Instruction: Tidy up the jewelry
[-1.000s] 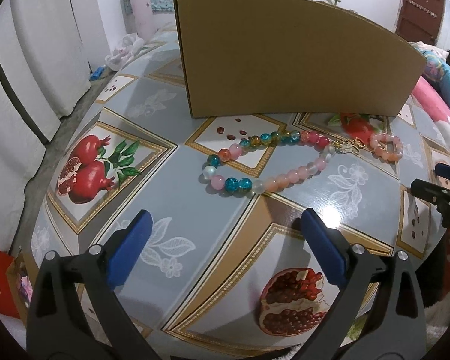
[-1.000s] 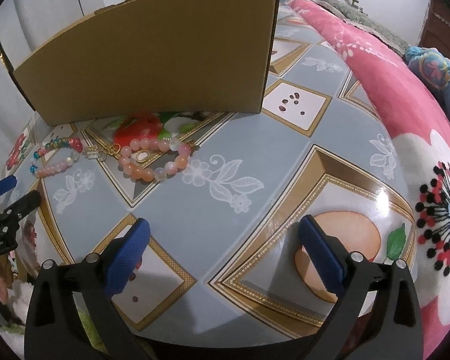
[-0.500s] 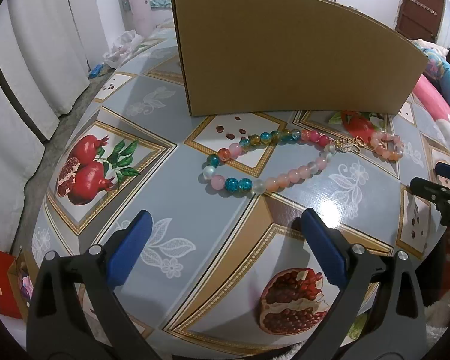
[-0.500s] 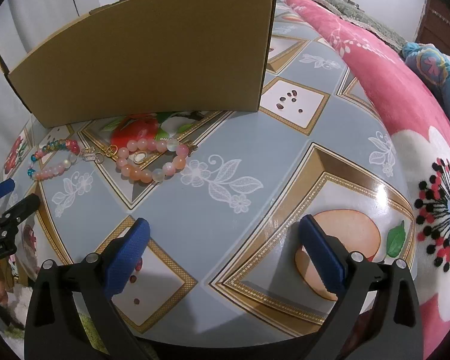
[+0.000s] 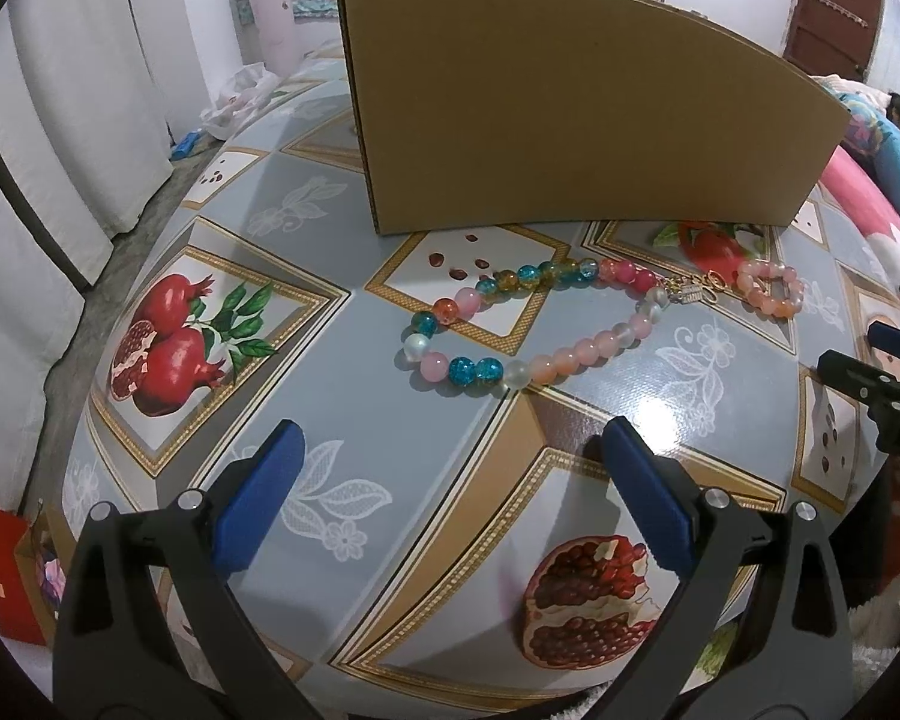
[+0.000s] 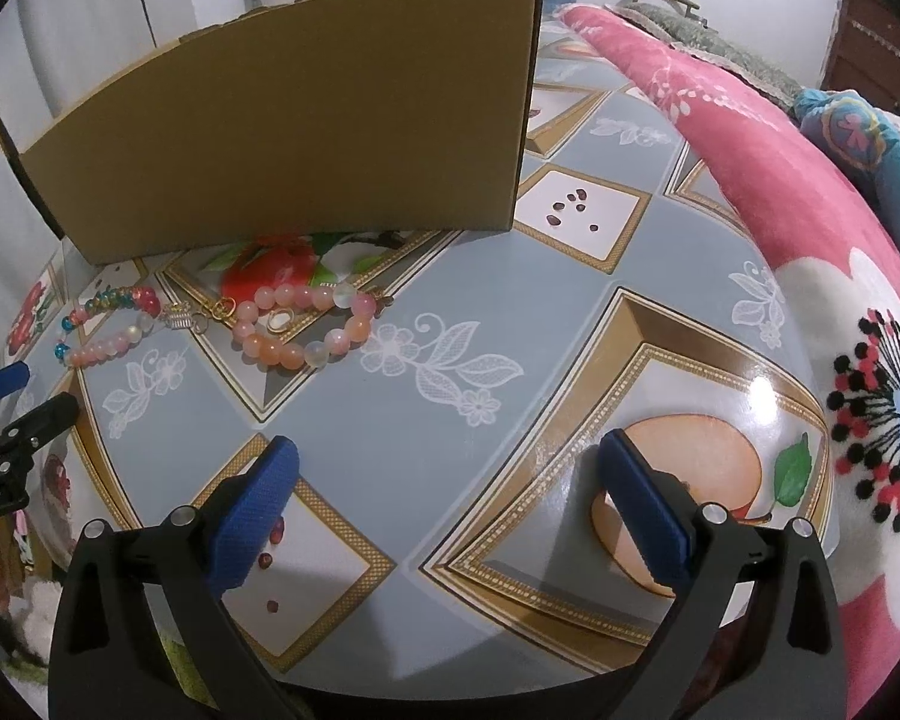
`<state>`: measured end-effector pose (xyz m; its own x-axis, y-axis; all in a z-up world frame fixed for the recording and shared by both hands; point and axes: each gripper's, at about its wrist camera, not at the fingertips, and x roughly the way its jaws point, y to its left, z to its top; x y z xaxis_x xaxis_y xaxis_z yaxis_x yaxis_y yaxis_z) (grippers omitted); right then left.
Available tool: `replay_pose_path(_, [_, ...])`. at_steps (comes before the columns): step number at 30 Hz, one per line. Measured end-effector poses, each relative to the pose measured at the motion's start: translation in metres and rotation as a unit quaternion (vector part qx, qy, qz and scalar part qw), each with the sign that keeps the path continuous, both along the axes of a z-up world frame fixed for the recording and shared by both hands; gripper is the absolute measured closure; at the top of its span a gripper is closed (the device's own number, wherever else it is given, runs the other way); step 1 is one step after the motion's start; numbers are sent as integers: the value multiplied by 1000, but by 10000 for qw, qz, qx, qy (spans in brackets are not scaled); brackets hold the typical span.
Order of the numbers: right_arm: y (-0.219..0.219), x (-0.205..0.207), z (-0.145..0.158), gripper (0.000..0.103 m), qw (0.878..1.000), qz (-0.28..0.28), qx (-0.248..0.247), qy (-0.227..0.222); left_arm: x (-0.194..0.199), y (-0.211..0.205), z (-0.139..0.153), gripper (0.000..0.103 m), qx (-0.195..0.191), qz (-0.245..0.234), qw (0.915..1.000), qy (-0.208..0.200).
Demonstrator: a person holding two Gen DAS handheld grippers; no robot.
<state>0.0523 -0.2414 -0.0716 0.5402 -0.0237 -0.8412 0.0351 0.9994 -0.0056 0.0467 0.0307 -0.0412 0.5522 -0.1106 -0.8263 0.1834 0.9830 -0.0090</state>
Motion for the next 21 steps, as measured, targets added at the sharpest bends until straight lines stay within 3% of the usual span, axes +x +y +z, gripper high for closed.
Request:
replay_pose_path(5, [-1,1,3,6,9999,83,9,83,-1,1,-1,7,-15,-43,10000,-66])
replay_pose_path(11, [-1,-12,27,6,9986,168,257,-427,-4,3,1,7,-14,-101,9998,-173])
replay_pose_path(15, [1,-17,45,6,9933,368,800,-747,-11,10,10,8,-157,-108,9990,-406])
replay_pose_path(21, [10,-20,59,7,9800,666,1654,-883,-21,26,35,8,-494,-38,9949,-881])
